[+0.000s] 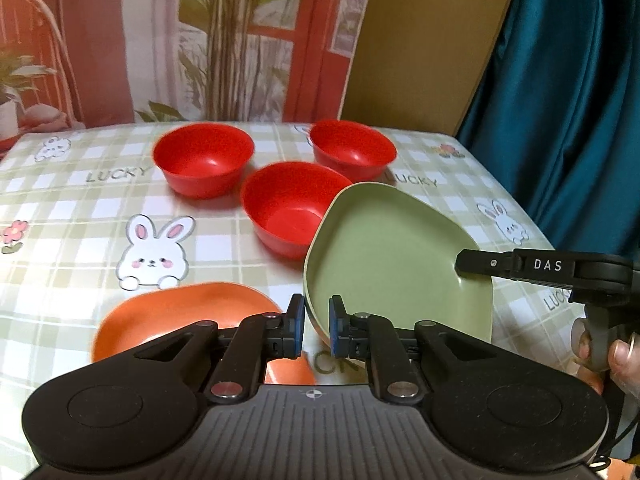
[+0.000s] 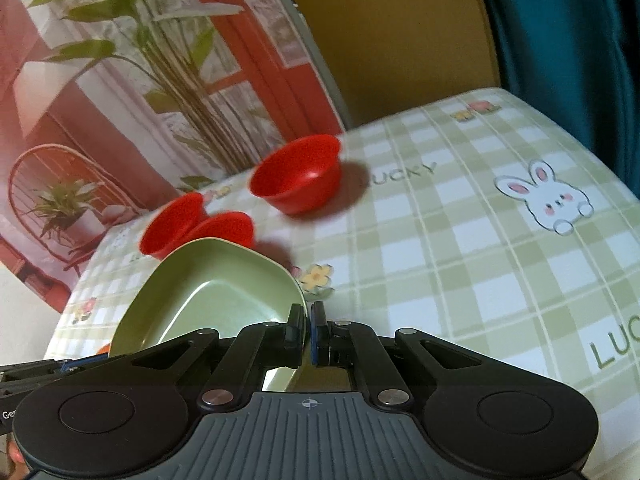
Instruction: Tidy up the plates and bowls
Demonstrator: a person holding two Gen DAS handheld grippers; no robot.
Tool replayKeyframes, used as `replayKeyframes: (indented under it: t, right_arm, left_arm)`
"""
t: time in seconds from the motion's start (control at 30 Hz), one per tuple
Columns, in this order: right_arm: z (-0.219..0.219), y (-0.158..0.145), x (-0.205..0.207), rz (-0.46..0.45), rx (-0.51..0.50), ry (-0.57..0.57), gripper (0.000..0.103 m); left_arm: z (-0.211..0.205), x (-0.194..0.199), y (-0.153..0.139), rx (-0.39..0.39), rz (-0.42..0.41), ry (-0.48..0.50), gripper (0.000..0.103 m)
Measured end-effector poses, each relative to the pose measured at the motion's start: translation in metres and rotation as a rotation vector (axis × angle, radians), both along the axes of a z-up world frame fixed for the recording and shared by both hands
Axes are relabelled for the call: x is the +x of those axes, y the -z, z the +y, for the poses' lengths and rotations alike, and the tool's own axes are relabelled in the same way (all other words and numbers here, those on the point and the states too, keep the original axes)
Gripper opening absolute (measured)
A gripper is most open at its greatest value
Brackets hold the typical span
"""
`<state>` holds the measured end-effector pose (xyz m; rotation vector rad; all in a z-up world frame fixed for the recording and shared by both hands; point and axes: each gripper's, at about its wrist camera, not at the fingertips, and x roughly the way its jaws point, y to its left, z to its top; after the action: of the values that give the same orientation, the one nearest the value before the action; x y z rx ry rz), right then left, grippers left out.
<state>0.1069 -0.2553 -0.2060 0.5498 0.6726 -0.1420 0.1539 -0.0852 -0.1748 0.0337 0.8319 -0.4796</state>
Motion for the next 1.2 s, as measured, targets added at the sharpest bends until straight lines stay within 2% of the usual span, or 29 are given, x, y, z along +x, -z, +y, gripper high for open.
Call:
replayKeyframes:
  t: [0.17,0.47,0.67,0.97,1.2]
  right_arm:
    - [0.018,-0.014,0.013,-0.026,0.011,-0.049,0.004]
    - [0.070,-0.031,0.042,-0.039,-0.033,-0.182,0.005]
    - [0.094,-0.031,0.053,-0.020,-0.052,-0.246,0.004]
    - [0.117,-0.014,0.058,0.045,-0.070,-0.289,0.004]
    - [0.123,-0.008,0.067,0.072,-0.106,-0.312,0.004]
  left_arm:
    - [0.024,0.001,-0.013,-0.022,-0.015,-0.042,0.014]
    - [0.073,0.004,-0.028,-0.025,-0.031,-0.149,0.014]
    - [0.093,-0.006,-0.020,-0.008,0.000,-0.181,0.014]
    - [0.111,-0.022,-0.004,-0.007,0.057,-0.200,0.014]
    - [0.116,-0.032,0.007,-0.036,0.095,-0.194,0.017]
